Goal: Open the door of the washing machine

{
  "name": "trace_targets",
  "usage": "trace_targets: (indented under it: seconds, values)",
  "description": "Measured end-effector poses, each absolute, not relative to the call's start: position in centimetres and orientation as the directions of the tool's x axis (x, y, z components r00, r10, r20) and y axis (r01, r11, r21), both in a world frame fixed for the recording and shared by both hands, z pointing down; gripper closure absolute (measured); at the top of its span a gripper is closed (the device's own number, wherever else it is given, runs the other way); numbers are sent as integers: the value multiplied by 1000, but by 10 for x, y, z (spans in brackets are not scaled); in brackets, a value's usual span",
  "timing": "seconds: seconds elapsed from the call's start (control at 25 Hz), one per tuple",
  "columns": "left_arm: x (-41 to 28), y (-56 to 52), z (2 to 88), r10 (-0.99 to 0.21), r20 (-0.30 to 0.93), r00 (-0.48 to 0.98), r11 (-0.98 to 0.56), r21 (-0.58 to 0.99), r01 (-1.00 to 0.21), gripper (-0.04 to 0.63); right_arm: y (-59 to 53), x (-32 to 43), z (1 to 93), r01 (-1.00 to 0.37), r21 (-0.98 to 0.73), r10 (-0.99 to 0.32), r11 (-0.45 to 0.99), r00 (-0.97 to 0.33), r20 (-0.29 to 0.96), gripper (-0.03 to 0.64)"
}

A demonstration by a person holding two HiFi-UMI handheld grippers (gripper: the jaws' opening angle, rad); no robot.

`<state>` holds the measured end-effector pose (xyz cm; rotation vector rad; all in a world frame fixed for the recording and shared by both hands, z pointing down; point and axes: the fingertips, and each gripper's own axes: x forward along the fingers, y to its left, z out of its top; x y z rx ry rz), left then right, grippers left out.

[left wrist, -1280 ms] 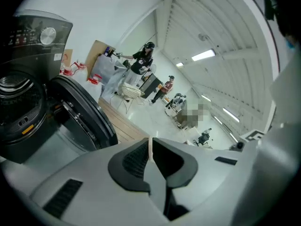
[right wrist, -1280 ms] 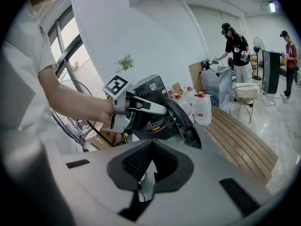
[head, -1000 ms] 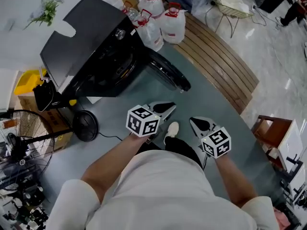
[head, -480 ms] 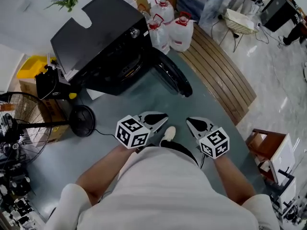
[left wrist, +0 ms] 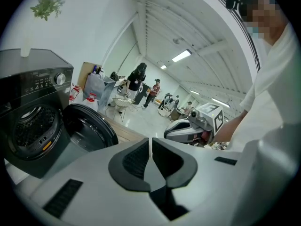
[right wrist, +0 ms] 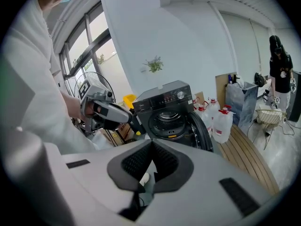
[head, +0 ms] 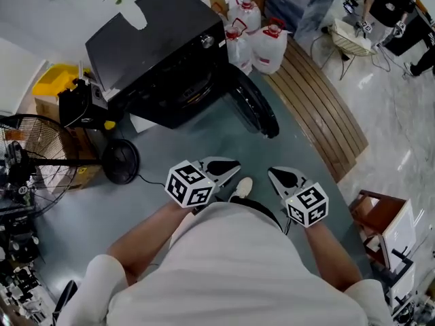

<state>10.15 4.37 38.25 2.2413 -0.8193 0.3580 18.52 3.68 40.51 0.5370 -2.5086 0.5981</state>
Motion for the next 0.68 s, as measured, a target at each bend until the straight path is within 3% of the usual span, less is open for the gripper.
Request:
trace_targets:
  seconds: [0.68]
  values:
    - [87,38,386,-513,465,722,-498,523,-691,561,29,180,419,-448,-287,-226,847,-791,568,609]
